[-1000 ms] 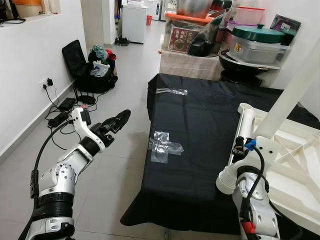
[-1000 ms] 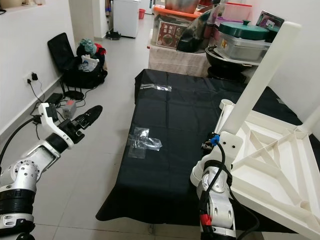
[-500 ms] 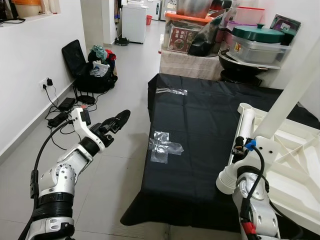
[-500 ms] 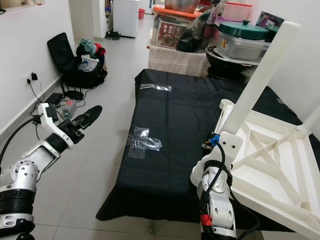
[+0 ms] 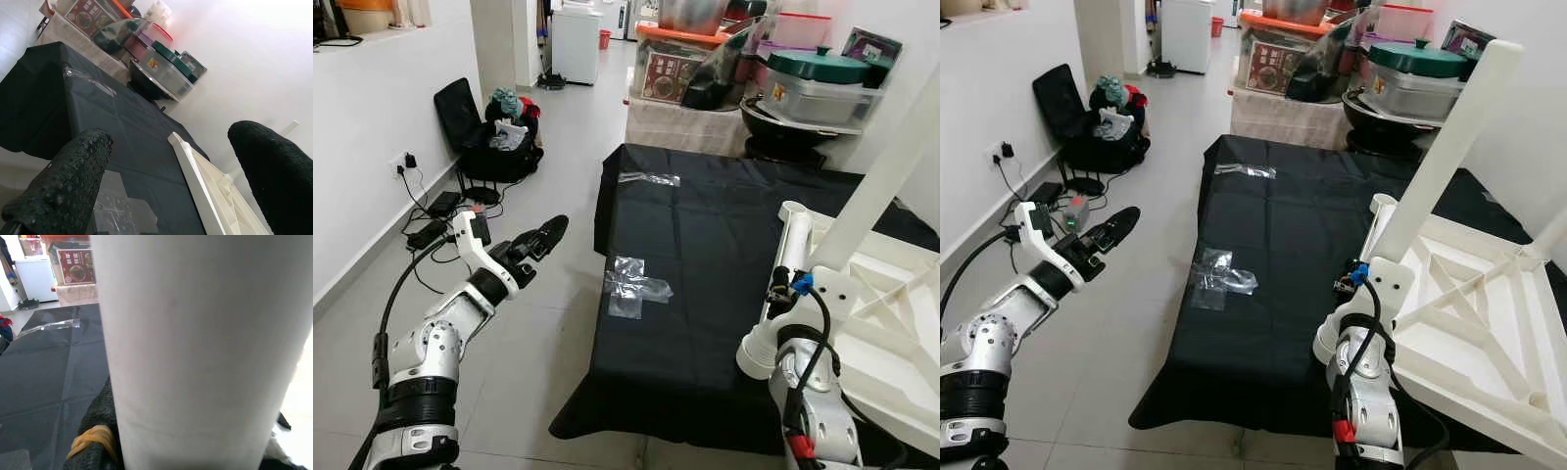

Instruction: Building children table

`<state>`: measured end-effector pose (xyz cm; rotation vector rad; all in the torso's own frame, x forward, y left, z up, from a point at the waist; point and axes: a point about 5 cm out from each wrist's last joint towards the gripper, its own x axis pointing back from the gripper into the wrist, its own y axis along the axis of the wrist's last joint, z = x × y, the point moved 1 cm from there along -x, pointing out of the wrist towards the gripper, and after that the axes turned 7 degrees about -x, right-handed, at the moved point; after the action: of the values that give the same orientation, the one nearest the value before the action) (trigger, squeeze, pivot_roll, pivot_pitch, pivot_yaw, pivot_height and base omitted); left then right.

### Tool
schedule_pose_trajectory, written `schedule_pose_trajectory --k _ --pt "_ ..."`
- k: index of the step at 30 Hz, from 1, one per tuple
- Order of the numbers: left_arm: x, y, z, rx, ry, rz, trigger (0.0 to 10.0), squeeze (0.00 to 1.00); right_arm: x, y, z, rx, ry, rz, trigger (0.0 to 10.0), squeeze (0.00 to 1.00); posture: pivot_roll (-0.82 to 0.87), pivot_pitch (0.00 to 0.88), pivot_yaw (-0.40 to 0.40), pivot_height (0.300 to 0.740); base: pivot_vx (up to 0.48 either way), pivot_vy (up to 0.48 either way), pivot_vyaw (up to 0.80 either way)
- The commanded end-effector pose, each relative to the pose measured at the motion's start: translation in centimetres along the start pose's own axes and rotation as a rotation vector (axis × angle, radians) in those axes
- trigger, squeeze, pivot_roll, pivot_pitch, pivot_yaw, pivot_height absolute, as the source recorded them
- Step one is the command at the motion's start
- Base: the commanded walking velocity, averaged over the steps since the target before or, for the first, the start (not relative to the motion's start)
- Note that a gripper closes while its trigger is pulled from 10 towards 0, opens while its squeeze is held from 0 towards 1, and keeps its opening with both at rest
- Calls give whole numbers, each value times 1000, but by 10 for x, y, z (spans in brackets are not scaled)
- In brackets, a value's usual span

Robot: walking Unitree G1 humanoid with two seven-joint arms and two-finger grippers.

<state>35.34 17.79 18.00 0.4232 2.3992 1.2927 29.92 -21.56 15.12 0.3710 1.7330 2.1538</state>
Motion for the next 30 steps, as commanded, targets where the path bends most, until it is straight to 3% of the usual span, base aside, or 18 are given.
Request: schedule_pose_trajectory --k 1,3,6,7,9,19,30 --pt "-4 2 -2 -16 -12 4 10000 0 1 -16 -17 61 -57 69 10000 98 39 0 -77 740 0 0 0" --pt "-4 2 -2 -16 -13 4 10000 0 1 -16 -17 61 -57 68 10000 145 38 0 -76 740 0 0 0" --pt "-4 2 -2 -16 -13 4 10000 0 1 -16 -17 65 -58 65 10000 129 38 0 -76 740 0 0 0" --pt "-4 2 -2 -16 -13 5 10000 0 1 -15 -17 78 -62 57 10000 31 38 0 -76 740 0 0 0" --pt "-4 1 -2 -16 -13 6 10000 0 1 -13 -17 86 -63 45 10000 0 36 0 -75 740 0 0 0" --pt "-4 1 -1 -15 -14 7 10000 0 3 -3 -16 84 -54 -14 10000 0 34 0 -73 740 0 0 0" --pt "-4 1 -1 -15 -14 8 10000 0 2 -7 -19 49 -80 16 10000 0 35 0 -74 740 0 0 0"
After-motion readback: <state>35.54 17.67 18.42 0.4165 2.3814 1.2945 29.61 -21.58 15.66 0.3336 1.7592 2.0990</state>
